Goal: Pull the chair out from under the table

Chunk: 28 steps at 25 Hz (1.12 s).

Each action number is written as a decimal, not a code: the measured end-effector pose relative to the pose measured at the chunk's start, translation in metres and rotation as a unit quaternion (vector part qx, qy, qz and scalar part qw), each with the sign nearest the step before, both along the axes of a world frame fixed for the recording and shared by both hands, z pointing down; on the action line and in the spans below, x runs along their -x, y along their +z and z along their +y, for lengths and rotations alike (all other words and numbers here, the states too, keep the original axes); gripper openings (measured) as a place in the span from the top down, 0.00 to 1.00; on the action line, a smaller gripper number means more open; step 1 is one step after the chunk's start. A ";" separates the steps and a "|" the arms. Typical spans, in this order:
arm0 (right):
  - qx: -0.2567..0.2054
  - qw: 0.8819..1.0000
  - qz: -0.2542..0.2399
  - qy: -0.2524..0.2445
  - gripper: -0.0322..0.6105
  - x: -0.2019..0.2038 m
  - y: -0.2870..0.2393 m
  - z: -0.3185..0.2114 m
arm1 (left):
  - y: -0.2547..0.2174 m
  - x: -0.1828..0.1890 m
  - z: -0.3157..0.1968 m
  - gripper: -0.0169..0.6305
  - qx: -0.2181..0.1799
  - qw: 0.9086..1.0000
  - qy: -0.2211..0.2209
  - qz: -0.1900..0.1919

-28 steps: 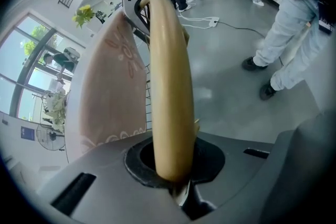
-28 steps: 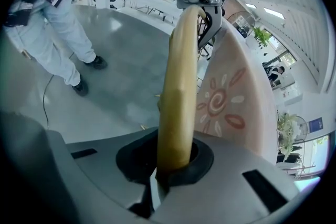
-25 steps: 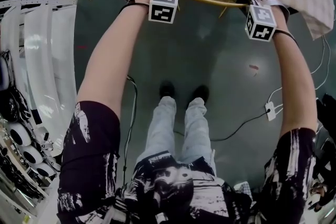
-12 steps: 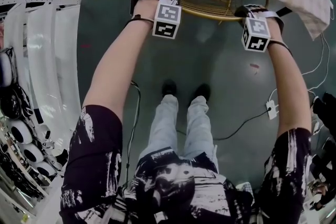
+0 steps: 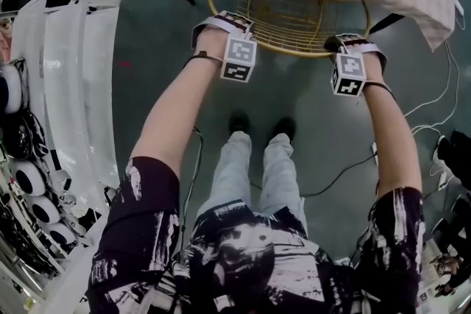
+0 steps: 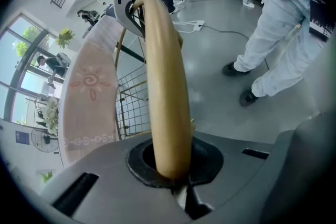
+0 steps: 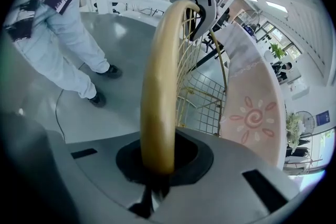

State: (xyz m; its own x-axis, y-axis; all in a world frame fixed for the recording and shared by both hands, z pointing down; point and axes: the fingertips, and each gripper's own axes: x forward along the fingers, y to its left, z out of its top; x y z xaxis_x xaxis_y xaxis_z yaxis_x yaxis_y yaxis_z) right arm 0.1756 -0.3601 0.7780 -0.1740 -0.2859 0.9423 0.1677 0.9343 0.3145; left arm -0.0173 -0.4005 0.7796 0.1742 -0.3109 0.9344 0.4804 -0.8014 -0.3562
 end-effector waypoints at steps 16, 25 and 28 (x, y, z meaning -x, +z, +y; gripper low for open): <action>0.013 1.000 0.001 0.016 0.94 0.009 0.004 0.133 | 0.002 0.010 0.130 0.98 0.010 1.000 0.006 -0.008; 0.017 1.000 -0.005 0.012 0.94 0.018 0.006 0.208 | 0.006 0.018 0.209 0.98 0.020 1.000 -0.001 -0.010; 0.019 1.000 -0.005 0.014 0.94 0.018 0.008 0.228 | 0.007 0.018 0.228 0.98 0.024 1.000 -0.003 -0.012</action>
